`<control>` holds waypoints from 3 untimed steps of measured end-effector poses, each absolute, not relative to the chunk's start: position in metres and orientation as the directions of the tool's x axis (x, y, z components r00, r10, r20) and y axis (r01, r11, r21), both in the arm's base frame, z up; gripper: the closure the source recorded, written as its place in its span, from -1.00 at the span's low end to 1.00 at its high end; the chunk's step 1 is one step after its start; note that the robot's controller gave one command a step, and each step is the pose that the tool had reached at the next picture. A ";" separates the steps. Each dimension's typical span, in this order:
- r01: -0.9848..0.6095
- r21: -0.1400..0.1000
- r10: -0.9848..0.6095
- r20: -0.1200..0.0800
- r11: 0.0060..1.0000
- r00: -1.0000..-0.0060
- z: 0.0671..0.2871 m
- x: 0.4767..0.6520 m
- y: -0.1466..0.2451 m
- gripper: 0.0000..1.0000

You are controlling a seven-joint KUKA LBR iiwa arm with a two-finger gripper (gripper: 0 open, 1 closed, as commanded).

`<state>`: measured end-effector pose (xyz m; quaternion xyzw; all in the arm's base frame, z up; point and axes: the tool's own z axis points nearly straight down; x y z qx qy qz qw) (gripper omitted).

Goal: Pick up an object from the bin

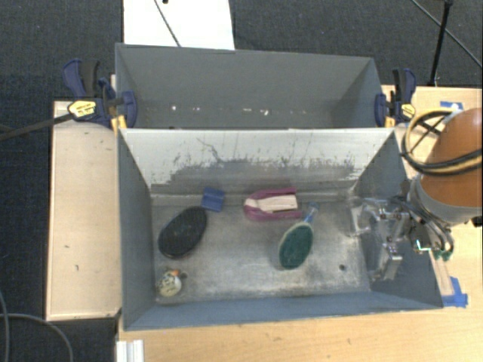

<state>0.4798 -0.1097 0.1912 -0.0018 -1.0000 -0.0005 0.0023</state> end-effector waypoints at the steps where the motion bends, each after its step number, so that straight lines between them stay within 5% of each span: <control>1: -0.253 0.002 -0.253 0.001 0.968 -0.968 0.103 0.508 -0.058 -1.00; 2: -0.349 0.000 -0.349 -0.007 0.937 -0.937 0.086 0.535 -0.003 -1.00; 3: -0.732 0.001 -0.732 -0.001 0.682 -0.682 0.072 0.512 0.029 -1.00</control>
Offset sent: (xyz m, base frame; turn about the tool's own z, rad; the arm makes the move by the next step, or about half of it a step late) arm 0.0287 0.0502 -0.0869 -0.2597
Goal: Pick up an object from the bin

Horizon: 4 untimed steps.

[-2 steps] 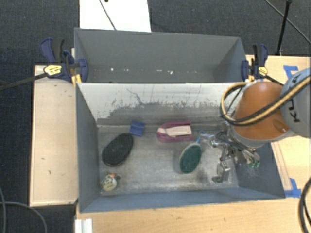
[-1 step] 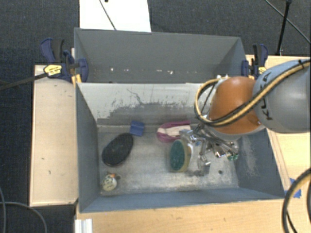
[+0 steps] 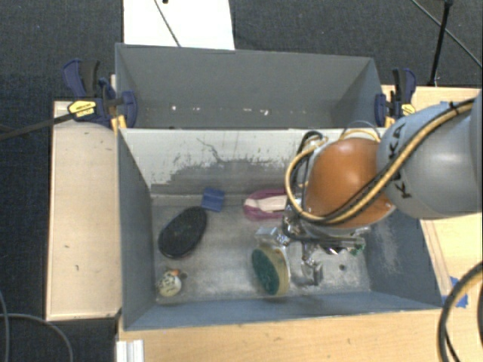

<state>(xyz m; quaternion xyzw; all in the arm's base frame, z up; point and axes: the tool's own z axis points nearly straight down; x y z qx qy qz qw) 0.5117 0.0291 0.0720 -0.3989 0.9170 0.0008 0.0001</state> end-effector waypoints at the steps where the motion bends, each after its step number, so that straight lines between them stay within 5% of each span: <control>1: -0.865 -0.008 -0.865 -0.007 0.502 -0.502 0.072 0.480 0.046 -1.00; 2: -0.998 -0.004 -0.998 -0.004 0.056 -0.056 0.070 0.480 0.038 -1.00; 3: -0.998 -0.004 -0.998 -0.004 0.057 -0.057 0.070 0.480 0.038 1.00; 4: -0.998 -0.008 -0.998 -0.002 0.062 -0.062 0.201 0.478 0.033 1.00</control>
Offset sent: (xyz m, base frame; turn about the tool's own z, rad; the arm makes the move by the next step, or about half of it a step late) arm -0.0346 0.0165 -0.0020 -0.2245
